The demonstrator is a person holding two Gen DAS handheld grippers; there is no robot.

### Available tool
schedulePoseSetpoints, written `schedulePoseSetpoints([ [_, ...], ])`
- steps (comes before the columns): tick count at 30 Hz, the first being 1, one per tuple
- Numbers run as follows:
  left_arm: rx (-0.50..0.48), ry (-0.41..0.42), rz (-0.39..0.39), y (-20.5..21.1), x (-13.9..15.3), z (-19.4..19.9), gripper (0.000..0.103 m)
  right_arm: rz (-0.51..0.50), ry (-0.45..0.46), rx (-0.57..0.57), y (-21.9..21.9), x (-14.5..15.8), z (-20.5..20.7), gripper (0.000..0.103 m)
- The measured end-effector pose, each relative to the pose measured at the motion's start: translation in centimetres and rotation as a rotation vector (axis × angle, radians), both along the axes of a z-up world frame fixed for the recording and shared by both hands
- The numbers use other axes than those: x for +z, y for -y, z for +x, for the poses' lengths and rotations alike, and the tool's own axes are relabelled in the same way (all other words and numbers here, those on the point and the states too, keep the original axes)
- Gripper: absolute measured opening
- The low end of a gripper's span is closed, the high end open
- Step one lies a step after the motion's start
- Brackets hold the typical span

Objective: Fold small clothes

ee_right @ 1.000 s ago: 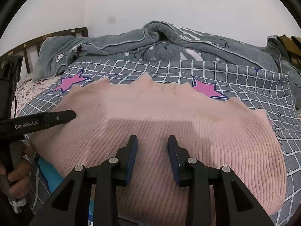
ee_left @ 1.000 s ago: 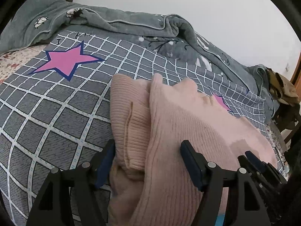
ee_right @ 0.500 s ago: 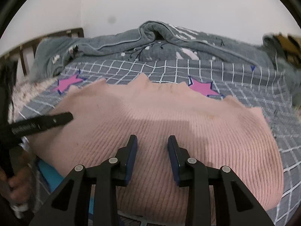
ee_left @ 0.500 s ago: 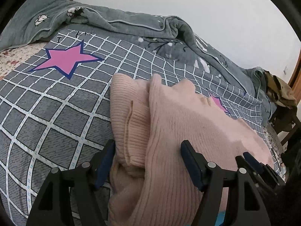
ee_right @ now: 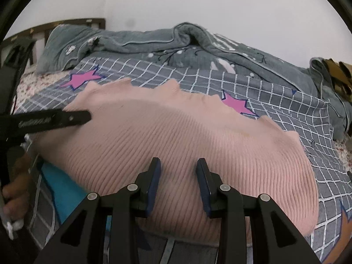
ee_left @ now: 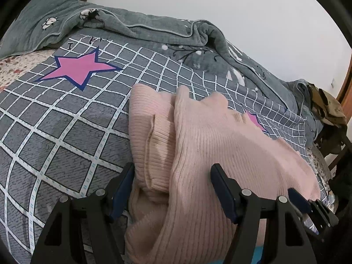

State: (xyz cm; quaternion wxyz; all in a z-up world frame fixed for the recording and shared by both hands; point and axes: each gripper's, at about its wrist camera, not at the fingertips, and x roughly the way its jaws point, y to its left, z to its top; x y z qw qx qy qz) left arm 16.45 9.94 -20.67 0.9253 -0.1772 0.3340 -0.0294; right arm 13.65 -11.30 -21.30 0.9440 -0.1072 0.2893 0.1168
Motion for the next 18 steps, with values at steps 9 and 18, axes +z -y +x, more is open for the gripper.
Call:
schedulePoseSetpoints([
  [9, 0.056, -0.076, -0.061, -0.8, 1.1, 0.8, 0.030, 0.019, -0.024, 0.177, 2.2, 0.4, -2.6, 0.042],
  [18, 0.113, -0.099, 0.008, 3.3, 7.3, 1.1, 0.021, 0.241, 0.031, 0.129, 11.2, 4.4, -3.3, 0.045],
])
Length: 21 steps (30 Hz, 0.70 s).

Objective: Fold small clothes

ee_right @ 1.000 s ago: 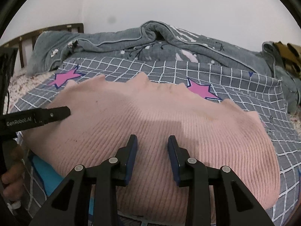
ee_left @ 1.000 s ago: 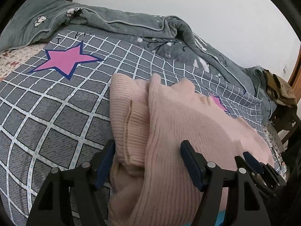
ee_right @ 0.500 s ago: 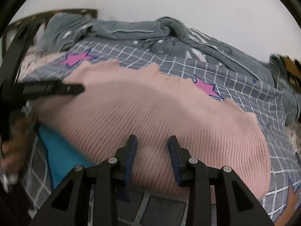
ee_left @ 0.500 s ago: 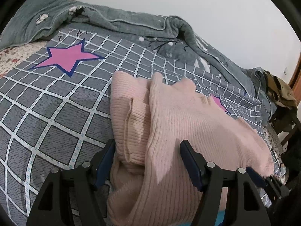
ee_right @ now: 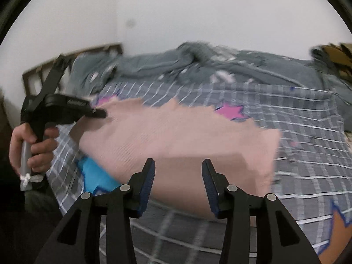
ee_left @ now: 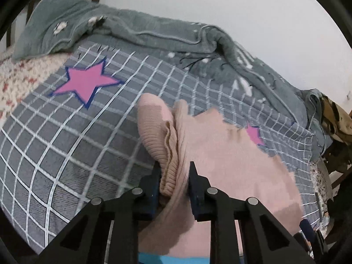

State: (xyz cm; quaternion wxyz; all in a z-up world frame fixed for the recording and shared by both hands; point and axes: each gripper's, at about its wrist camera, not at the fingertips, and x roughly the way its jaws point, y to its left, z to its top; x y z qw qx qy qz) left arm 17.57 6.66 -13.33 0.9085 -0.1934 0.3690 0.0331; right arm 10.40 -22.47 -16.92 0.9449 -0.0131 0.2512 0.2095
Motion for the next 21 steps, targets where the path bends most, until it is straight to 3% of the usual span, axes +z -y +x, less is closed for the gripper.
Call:
schedulePoseSetpoints([
  [6, -0.054, 0.013, 0.006, 6.4, 4.6, 1.1, 0.020, 0.076, 0.020, -0.171, 7.3, 1.9, 1.1, 0.045],
  [11, -0.147, 0.014, 0.030, 13.3, 5.6, 2.0, 0.019, 0.189, -0.016, -0.273, 13.4, 1.8, 2.2, 0.045],
  [16, -0.266, -0.038, 0.051, 20.8, 3.1, 3.0, 0.018, 0.248, -0.053, -0.339, 17.0, 0.9, 2.7, 0.045],
  [21, -0.376, -0.091, 0.161, 26.7, -0.4, 2.9, 0.023, 0.266, -0.062, -0.343, 17.7, 0.7, 2.5, 0.045],
])
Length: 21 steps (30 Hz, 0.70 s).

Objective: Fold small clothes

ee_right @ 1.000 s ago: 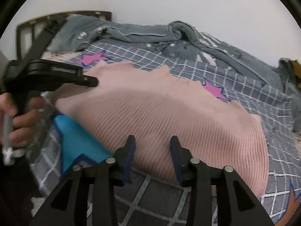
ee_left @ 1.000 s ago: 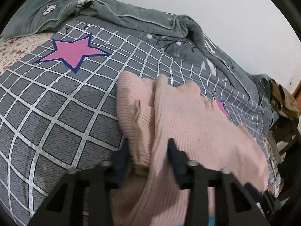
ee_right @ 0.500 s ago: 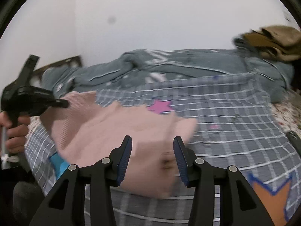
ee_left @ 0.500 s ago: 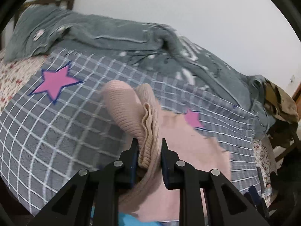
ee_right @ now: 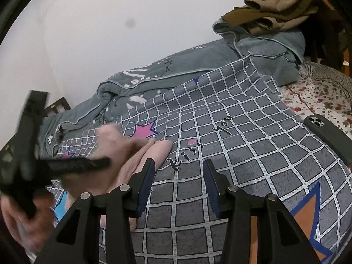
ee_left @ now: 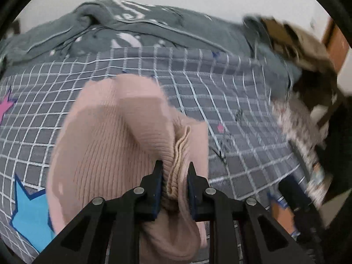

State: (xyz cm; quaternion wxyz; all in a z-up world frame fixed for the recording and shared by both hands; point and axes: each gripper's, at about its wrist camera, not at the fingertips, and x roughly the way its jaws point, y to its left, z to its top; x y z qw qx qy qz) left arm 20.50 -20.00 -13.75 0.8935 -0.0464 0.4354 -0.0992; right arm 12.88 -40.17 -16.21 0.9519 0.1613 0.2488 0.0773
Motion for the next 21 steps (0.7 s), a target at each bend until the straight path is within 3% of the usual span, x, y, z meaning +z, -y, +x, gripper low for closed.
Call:
schedulePoseSetpoints([
  [4, -0.089, 0.053, -0.022, -0.1, 1.1, -1.1, 0.034, 0.001, 0.003, 0.019, -0.5, 0.0, 0.0, 0.045],
  [8, -0.041, 0.060, -0.033, -3.2, 1.9, -1.2, 0.036, 0.062, 0.004, 0.072, -0.9, 0.1, 0.3, 0.045],
  [12, 0.044, 0.098, -0.087, -9.3, 2.2, -1.9, 0.062, 0.180, -0.003, 0.165, -2.0, 0.3, 1.0, 0.047],
  [17, 0.116, 0.104, -0.113, -15.1, 1.0, -2.7, 0.062, 0.229, -0.002, 0.246, -5.3, 1.1, 1.8, 0.055],
  [21, 0.131, 0.089, -0.122, -17.5, -0.4, -3.3, 0.062, 0.225, -0.025, 0.275, -8.3, 0.9, 2.8, 0.056],
])
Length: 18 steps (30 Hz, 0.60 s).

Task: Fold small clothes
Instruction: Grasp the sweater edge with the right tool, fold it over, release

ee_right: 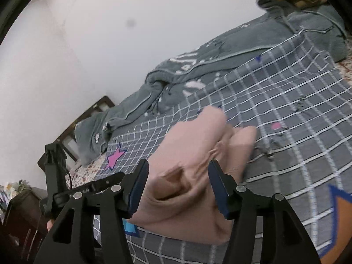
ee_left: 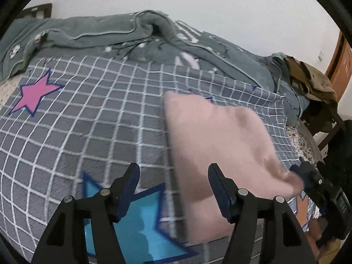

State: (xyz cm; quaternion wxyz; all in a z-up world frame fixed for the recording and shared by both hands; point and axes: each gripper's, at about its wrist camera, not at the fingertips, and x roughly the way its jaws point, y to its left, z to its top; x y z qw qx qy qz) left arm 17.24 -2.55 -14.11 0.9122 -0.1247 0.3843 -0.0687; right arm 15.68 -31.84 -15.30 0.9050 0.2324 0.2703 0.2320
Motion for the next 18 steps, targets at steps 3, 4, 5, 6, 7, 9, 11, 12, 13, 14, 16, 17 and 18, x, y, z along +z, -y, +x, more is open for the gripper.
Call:
schedulePoseSetpoints([
  [3, 0.007, -0.008, -0.008, -1.5, -0.8, -0.4, 0.062, -0.133, -0.002, 0.007, -3.3, -0.5, 0.1, 0.050],
  [4, 0.013, -0.010, -0.013, -1.9, -1.0, -0.5, 0.062, -0.212, -0.001, -0.004, -4.4, -0.9, 0.0, 0.028],
  [5, 0.015, -0.014, -0.026, -2.3, -1.2, -0.7, 0.062, -0.316, 0.002, -0.011, -5.6, -1.3, 0.0, 0.010],
  [6, 0.014, -0.016, -0.038, -2.6, -1.4, -0.8, 0.062, -0.358, 0.014, -0.025, -5.8, -1.5, -0.3, 0.009],
  [7, 0.012, -0.017, -0.049, -3.0, -1.4, -1.0, 0.062, -0.354, 0.034, -0.040, -5.3, -1.5, -0.7, 0.008],
  [9, 0.011, -0.007, -0.068, -3.6, -1.5, -1.4, 0.062, -0.283, 0.049, -0.051, -3.0, -1.1, -1.6, 0.006],
  [11, 0.005, 0.002, -0.085, -3.9, -1.5, -1.6, 0.062, -0.213, 0.026, -0.054, -0.4, -1.1, -1.8, 0.005],
  [12, -0.001, 0.006, -0.094, -3.8, -1.5, -1.5, 0.062, -0.206, -0.008, -0.045, 0.2, -1.4, -1.5, 0.005],
  [13, -0.014, 0.013, -0.109, -3.6, -1.5, -1.3, 0.063, -0.212, -0.063, -0.028, 0.5, -2.4, -1.1, 0.005],
  [14, -0.023, 0.018, -0.119, -3.3, -1.5, -1.2, 0.063, -0.222, -0.096, -0.011, 0.4, -3.0, -0.6, 0.005],
  [16, -0.051, 0.024, -0.148, -2.5, -1.8, -0.6, 0.063, -0.257, -0.126, 0.013, -0.2, -4.0, -0.1, 0.006],
  [17, -0.065, 0.025, -0.158, -2.2, -1.9, -0.4, 0.063, -0.259, -0.112, 0.010, -0.2, -3.8, -0.3, 0.008],
  [18, -0.084, 0.026, -0.166, -1.9, -2.0, -0.1, 0.063, -0.248, -0.090, 0.008, -0.1, -3.4, -0.6, 0.009],
])
